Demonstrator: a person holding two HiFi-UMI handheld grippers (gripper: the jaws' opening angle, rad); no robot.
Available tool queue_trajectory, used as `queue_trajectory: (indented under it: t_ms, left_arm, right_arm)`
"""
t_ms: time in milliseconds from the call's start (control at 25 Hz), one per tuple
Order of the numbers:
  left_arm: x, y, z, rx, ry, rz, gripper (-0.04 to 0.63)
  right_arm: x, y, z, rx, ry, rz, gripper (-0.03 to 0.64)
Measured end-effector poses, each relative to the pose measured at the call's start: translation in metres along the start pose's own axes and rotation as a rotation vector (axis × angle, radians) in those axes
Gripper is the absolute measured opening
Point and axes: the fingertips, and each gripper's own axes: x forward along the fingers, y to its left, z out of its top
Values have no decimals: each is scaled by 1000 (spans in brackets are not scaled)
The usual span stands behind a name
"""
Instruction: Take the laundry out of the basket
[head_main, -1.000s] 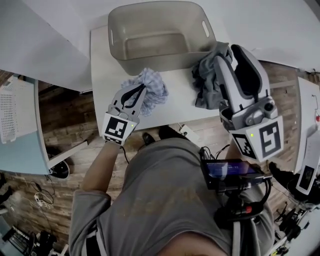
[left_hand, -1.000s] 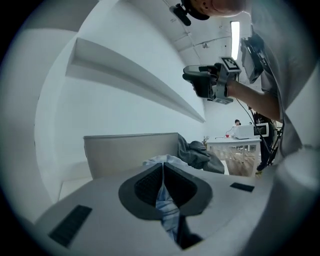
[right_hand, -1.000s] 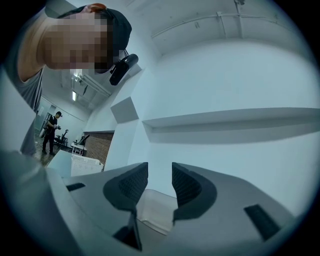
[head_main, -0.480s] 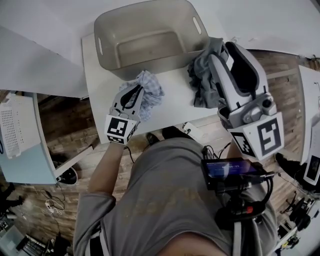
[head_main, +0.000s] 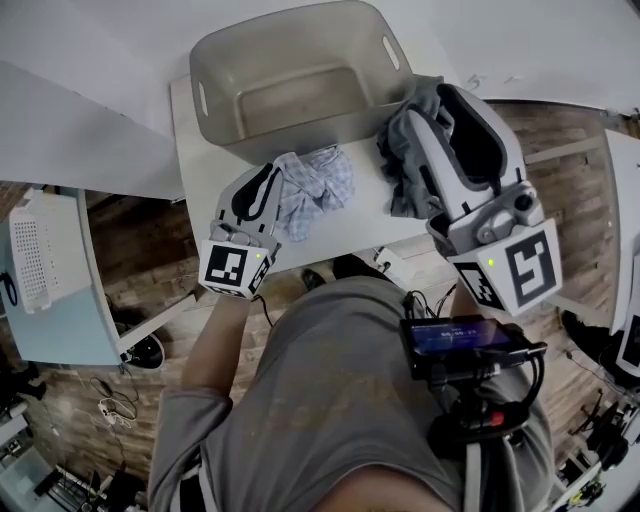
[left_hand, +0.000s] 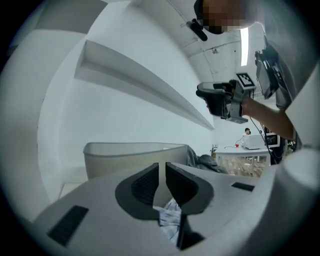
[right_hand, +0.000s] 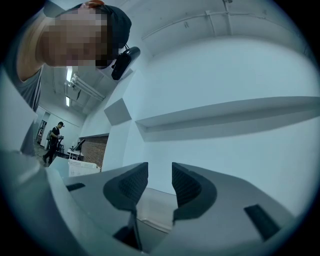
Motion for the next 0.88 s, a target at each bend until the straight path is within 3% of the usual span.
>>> queue_trajectory:
  t_ms: [200,600,880]
  left_arm:
    - [-13,4,61,11,-100,41,41]
    - [-33,28,133,-9,-166,223,8]
    - [-39,27,148,4,-199,256,8]
  right_arm:
    - [8,18,-4,39,-23,50,155]
    - [34,74,-35,119,-55,203,146]
    - [41,93,-50,86,-32,174,46]
